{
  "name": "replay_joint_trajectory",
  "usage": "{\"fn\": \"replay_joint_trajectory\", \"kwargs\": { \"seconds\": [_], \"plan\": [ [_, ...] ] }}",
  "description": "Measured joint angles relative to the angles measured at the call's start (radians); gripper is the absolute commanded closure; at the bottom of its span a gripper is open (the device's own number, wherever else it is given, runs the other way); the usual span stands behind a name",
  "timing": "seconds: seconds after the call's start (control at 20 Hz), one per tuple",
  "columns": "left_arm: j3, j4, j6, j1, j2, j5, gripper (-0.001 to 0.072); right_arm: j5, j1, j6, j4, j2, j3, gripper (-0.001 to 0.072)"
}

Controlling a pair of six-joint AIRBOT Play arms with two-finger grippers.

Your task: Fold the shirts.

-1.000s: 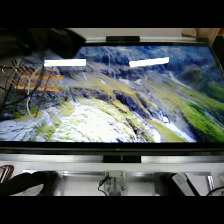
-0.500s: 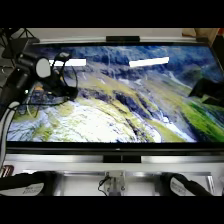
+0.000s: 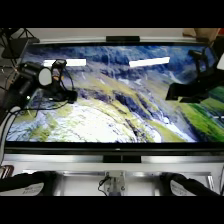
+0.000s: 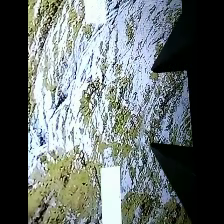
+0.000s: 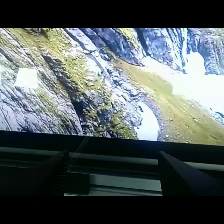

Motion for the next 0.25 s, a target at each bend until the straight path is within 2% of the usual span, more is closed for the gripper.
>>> {"fn": "replay_joint_trajectory", "kwargs": {
  "seconds": [0.25],
  "plan": [
    [-0.003, 0.000, 0.001, 0.000, 0.000, 0.011, 0.0166, -0.001, 0.008, -0.003, 0.005, -0.001, 0.000, 0.0048]
  ]
}}
